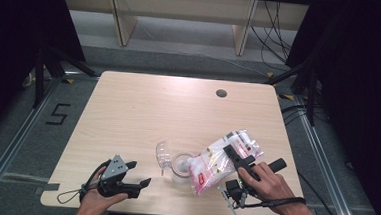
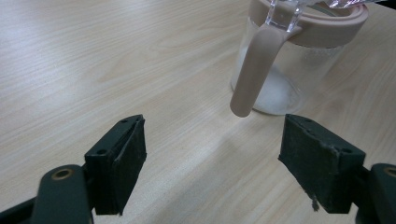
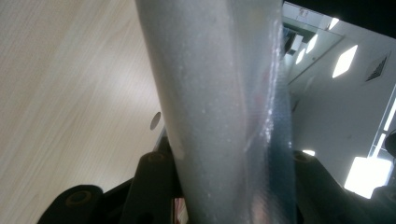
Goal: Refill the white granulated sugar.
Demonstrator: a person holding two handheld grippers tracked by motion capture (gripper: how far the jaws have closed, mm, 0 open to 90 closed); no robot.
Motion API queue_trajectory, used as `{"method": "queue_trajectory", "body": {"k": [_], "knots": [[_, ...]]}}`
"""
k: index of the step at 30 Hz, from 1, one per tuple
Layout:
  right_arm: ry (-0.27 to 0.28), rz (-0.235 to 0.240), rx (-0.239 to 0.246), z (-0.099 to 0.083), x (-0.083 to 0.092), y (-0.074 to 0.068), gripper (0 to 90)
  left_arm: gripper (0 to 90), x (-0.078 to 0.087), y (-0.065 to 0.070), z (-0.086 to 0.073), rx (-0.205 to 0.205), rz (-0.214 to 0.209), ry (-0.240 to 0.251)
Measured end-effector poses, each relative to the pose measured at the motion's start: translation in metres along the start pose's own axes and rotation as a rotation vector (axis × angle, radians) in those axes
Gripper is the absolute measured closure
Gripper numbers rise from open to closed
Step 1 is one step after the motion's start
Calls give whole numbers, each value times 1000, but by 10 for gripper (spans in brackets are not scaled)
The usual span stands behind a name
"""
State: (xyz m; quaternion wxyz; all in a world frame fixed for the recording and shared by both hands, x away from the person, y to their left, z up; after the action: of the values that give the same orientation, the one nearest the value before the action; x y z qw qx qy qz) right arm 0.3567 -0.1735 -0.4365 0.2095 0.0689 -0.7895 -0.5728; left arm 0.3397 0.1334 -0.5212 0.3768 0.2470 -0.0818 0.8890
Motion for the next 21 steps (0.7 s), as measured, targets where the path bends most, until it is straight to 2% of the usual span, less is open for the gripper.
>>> {"method": "queue_trajectory", "body": {"k": [3,5,11,13,14,15,16,21], "knots": [[5,5,17,0,-1,1,674,221,0,0,0,0,0,0],[0,1,-9,-1,0,-1,675,221,0,0,0,0,0,1],[0,9,-10,-2,0,-2,678,222,0,0,0,-1,0,0],[-3,13,-30,-3,0,-4,678,222,0,0,0,0,1,0],[16,-7,-6,-1,-1,-1,678,221,0,0,0,0,1,0],[18,-3,-5,-2,-1,-2,678,221,0,0,0,0,1,0],[7,-1,-27,-3,-1,-4,678,222,0,0,0,0,1,0],[5,9,-24,-3,-1,-4,678,222,0,0,0,0,1,0]]}}
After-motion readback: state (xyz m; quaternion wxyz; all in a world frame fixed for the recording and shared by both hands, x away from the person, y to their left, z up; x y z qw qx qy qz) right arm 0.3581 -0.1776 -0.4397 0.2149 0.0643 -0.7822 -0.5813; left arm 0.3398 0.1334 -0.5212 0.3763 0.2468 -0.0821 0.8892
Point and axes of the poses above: each handheld gripper's, and its own axes: x roughly backward along the jaws, z roughly out of its top, y roughly to its right, the point moved 6 cm from there along -x, roughly forward along the jaws, and after that the axes turned 4 degrees about -x, right-handed, at the moved point
